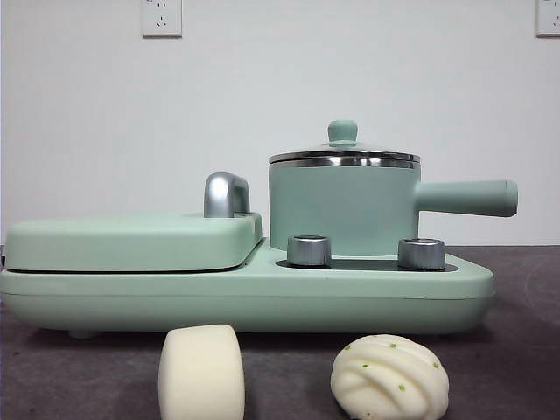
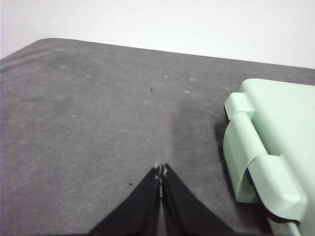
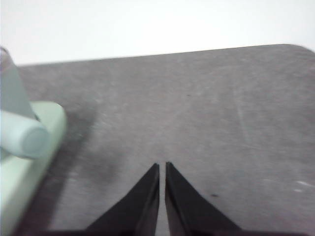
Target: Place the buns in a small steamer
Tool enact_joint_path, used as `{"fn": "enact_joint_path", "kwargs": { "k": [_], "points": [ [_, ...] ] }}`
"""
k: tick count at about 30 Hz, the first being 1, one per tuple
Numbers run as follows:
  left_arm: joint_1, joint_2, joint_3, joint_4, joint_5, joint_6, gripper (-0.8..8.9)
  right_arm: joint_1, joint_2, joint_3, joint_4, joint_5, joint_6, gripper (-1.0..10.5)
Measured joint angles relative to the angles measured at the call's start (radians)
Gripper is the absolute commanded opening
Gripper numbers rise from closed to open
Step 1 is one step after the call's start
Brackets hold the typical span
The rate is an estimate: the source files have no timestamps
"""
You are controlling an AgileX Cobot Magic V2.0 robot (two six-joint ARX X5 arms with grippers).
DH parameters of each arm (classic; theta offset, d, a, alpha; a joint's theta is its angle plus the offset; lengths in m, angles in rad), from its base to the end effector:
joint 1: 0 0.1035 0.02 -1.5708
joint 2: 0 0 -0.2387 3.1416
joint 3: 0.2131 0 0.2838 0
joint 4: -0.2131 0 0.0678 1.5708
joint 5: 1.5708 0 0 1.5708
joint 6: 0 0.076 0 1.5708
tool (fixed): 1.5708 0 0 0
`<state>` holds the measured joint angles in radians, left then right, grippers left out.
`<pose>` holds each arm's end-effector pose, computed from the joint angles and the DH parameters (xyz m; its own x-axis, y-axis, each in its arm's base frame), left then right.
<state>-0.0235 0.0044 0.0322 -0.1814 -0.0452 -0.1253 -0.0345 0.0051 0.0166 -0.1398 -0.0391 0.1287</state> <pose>0.1990 -0.0012 0.1503 0.9880 0.0220 -0.1528 -0.0401 0.9924 -0.1166 0.2005 -0.0039 0.1495 0.9918 0.0049 -0.1278 0.0122 0.9911 0.1323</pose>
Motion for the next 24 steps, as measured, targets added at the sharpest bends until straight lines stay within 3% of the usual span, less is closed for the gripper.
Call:
{"fn": "enact_joint_path", "kwargs": {
  "k": [6,18,24],
  "points": [
    [-0.01,0.002,0.0,0.001,0.096,-0.079,0.08,0.008,0.0,0.001,0.013,-0.142,0.087,0.1],
    [-0.125,0.105,0.114,-0.018,0.156,-0.216,0.08,0.078,0.079,0.237,-0.209,-0.146,0.195,0.1],
    [-0.179,0.242,0.252,-0.049,0.198,-0.231,0.08,0.095,0.159,0.406,-0.299,-0.213,0.221,0.1]
  ]
}}
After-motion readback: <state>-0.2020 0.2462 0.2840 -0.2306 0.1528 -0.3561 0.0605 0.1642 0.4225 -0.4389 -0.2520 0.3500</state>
